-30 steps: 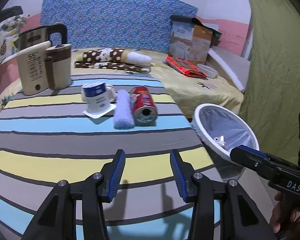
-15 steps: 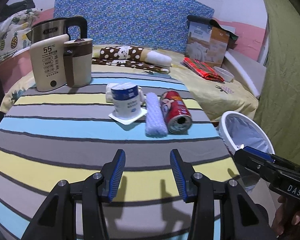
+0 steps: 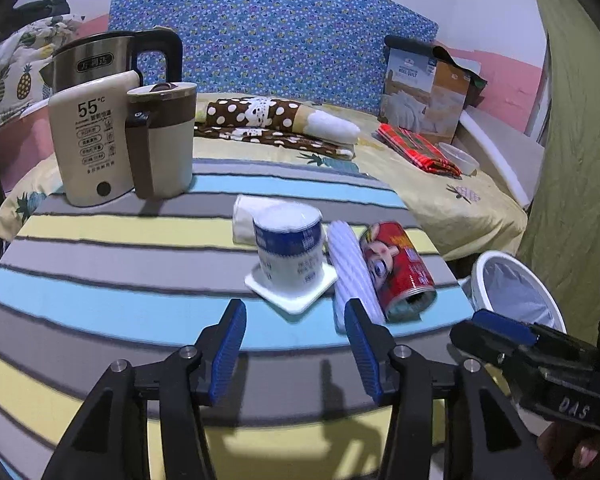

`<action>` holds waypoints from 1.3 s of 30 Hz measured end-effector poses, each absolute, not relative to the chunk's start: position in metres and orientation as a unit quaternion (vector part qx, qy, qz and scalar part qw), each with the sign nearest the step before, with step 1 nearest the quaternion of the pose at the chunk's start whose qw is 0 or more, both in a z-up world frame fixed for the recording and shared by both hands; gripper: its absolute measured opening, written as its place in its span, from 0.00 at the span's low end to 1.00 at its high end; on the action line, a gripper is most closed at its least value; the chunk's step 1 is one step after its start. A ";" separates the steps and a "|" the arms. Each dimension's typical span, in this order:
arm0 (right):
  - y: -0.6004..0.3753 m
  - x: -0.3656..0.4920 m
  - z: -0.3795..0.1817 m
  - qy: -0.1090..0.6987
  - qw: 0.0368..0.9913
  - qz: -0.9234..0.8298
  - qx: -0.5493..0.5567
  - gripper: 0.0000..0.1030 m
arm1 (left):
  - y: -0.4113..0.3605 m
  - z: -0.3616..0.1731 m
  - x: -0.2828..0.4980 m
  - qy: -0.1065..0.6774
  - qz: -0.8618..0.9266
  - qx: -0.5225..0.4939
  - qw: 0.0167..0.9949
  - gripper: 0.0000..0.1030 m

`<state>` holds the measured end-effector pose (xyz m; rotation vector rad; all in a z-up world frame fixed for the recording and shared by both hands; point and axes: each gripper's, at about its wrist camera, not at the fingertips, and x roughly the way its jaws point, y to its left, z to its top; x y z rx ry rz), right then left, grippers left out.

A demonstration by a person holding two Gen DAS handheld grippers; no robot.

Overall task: Collect trash
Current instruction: 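Grasp the blue-white yogurt cup with the left tool while the right tool grasps the red can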

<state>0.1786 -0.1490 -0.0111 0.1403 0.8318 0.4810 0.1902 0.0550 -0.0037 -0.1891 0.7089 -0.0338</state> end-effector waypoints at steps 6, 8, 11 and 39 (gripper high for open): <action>-0.145 0.195 -0.018 0.408 0.884 0.217 0.069 0.60 | 0.058 -0.008 0.217 0.351 -0.029 -0.088 0.932 0.55; -0.145 0.200 -0.020 0.410 0.884 0.214 0.072 0.60 | 0.060 -0.011 0.225 0.356 -0.033 -0.090 0.930 0.57; -0.143 0.207 -0.024 0.417 0.882 0.205 0.073 0.60 | 0.061 -0.016 0.236 0.360 -0.035 -0.088 0.928 0.61; -0.152 0.222 -0.031 0.414 0.887 0.187 0.087 0.54 | 0.048 -0.031 0.273 0.367 -0.009 -0.051 0.929 0.52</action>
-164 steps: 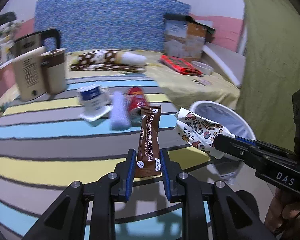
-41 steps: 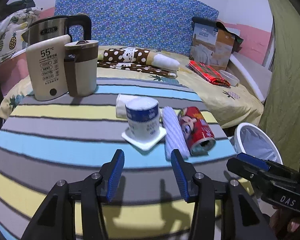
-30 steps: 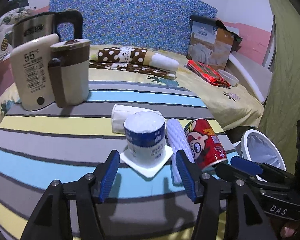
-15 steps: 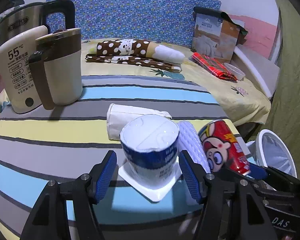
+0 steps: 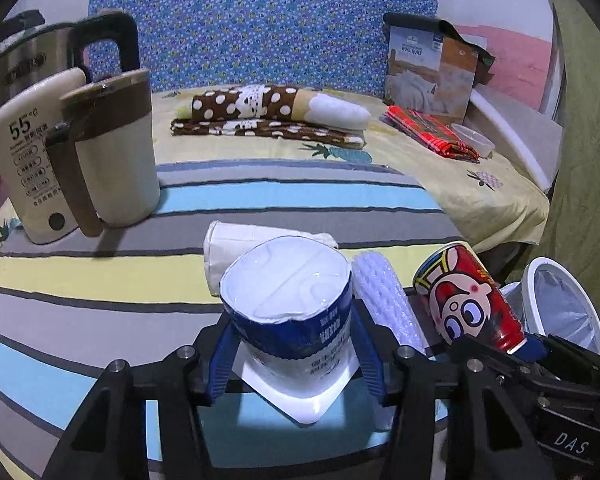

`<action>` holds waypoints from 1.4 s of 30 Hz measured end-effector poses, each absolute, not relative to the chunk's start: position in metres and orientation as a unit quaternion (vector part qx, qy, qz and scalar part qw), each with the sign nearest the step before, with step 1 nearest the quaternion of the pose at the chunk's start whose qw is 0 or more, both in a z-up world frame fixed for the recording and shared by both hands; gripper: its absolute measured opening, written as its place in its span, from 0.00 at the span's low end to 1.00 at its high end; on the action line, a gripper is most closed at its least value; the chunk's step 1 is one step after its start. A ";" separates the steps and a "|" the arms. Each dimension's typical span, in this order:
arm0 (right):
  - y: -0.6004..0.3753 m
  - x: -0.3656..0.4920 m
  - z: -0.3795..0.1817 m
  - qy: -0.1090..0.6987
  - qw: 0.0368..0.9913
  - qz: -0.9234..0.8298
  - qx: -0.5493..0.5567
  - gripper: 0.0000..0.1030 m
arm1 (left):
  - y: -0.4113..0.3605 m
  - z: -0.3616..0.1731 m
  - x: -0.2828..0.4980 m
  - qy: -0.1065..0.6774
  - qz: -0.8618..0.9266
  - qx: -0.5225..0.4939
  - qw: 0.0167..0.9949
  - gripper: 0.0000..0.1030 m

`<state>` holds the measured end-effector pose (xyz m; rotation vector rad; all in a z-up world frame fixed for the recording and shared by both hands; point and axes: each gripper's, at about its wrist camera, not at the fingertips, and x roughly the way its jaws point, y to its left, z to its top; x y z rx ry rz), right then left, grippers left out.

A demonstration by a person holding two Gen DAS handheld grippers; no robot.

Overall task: Collect trash
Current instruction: 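Grasp the blue-white yogurt cup with the left tool while the right tool grasps the red can, then carry the yogurt cup and red can over the white bin with both tools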

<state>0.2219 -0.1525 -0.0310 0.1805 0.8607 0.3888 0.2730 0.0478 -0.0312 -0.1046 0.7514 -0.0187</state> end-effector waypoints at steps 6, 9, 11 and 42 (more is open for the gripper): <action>-0.157 0.213 -0.022 0.390 0.897 0.189 0.084 0.54 | 0.043 -0.021 0.260 0.353 -0.007 -0.042 0.934 0.52; -0.160 0.209 -0.019 0.384 0.899 0.191 0.083 0.54 | 0.042 -0.014 0.249 0.344 -0.007 -0.047 0.938 0.51; -0.162 0.205 -0.016 0.379 0.902 0.191 0.082 0.54 | 0.042 -0.009 0.239 0.339 -0.008 -0.052 0.940 0.51; -0.223 0.138 0.020 0.325 0.926 0.169 0.091 0.53 | -0.038 0.027 0.147 0.314 -0.087 -0.048 0.944 0.51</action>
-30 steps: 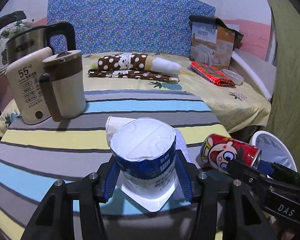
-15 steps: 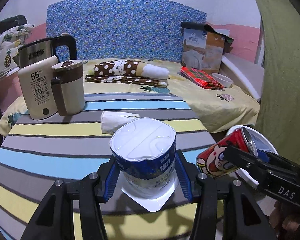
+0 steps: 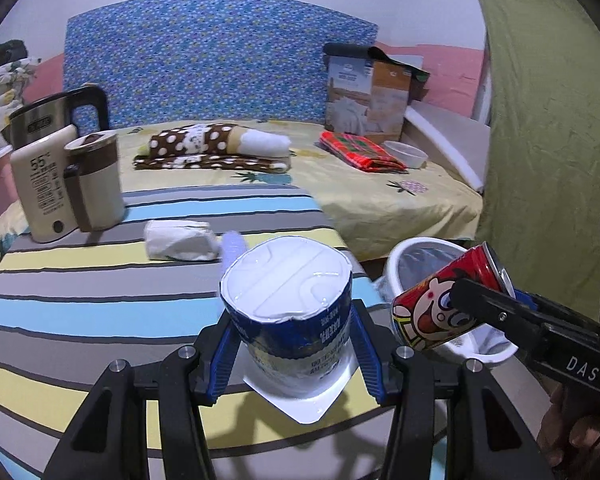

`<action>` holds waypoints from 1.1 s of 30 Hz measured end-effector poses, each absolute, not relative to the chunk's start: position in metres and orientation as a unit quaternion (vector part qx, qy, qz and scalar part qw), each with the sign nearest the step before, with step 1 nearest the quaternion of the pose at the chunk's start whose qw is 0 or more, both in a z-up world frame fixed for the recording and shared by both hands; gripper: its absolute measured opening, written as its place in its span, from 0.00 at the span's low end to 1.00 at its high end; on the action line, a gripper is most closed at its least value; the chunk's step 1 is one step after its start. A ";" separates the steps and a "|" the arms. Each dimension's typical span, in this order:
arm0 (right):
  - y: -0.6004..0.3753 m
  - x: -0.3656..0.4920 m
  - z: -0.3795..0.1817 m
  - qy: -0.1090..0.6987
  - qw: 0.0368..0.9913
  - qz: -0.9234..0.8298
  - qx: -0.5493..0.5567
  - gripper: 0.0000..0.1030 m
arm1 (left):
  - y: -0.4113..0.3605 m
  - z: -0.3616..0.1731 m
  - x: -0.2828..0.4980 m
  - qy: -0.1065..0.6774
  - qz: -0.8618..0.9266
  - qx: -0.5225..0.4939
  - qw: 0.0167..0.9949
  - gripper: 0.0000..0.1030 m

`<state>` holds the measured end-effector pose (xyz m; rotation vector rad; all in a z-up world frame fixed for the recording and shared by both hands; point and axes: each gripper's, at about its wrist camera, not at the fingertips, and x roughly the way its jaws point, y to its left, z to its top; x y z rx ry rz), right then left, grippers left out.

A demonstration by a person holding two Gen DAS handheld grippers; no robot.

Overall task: Collect trash
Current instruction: 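Carry the yogurt cup and red can over the white bin with both tools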

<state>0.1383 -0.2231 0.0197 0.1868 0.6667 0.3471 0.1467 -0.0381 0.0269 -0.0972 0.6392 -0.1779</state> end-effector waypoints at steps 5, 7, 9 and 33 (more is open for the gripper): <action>-0.242 0.134 0.021 0.321 0.931 0.144 0.098 0.53 | -0.064 0.030 0.148 0.314 -0.113 -0.039 0.942 0.51; -0.251 0.132 0.021 0.319 0.933 0.133 0.100 0.53 | -0.076 0.030 0.149 0.314 -0.123 -0.035 0.941 0.51; -0.261 0.130 0.022 0.317 0.935 0.120 0.104 0.53 | -0.087 0.030 0.152 0.315 -0.133 -0.032 0.939 0.51; -0.330 0.132 -0.004 0.344 0.929 0.038 0.134 0.53 | -0.186 0.010 0.196 0.340 -0.208 0.006 0.917 0.51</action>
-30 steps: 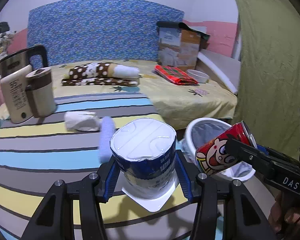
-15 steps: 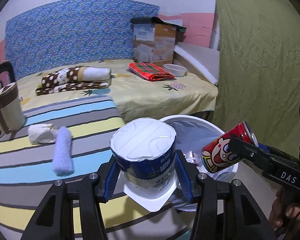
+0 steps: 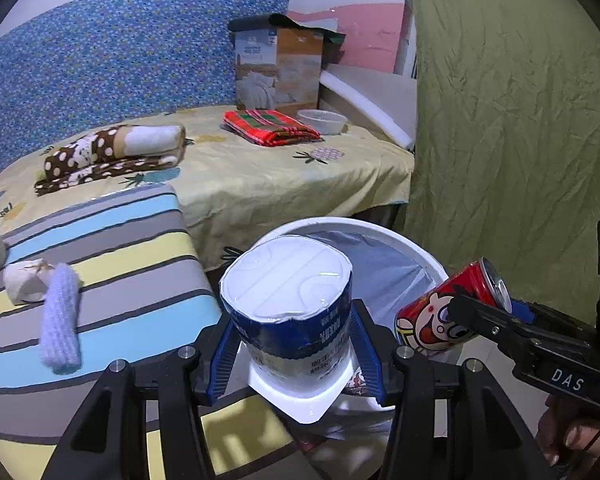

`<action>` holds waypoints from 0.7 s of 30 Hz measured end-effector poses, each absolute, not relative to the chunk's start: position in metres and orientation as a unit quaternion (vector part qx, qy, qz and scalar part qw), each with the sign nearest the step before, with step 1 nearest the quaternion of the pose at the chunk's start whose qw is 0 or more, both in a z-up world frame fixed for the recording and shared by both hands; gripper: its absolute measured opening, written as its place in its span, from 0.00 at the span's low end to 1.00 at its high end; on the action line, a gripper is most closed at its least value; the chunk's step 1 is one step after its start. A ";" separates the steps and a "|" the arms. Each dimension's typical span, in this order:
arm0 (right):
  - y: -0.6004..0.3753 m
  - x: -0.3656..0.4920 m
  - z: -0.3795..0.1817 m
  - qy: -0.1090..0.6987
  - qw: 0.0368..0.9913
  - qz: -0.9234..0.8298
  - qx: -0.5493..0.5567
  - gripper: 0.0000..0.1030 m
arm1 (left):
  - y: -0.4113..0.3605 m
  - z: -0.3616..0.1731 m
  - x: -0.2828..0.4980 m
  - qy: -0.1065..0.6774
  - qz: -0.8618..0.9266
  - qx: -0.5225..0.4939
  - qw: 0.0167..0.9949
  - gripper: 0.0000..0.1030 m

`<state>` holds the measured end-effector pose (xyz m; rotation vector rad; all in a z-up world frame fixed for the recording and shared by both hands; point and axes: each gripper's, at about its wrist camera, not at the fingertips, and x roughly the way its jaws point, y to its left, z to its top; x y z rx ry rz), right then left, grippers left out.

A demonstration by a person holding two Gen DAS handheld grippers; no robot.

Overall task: Collect trash
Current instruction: 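Carry the yogurt cup and red can over the white bin with both tools, then open both tools to drop the cup and can into the bin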

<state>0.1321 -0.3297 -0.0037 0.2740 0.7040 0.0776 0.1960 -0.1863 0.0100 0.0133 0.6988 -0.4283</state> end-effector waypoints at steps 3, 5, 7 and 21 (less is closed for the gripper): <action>-0.332 0.134 -0.007 0.350 0.927 0.036 0.133 0.53 | -0.195 0.002 0.203 0.348 -0.219 0.007 0.911 0.52; -0.334 0.136 -0.010 0.356 0.925 0.034 0.133 0.53 | -0.199 -0.001 0.205 0.350 -0.223 0.008 0.910 0.52; -0.336 0.137 -0.012 0.361 0.922 0.034 0.133 0.53 | -0.203 -0.005 0.209 0.354 -0.230 0.009 0.907 0.52; -0.343 0.134 -0.013 0.371 0.920 0.020 0.129 0.57 | -0.209 -0.020 0.216 0.368 -0.243 0.007 0.897 0.64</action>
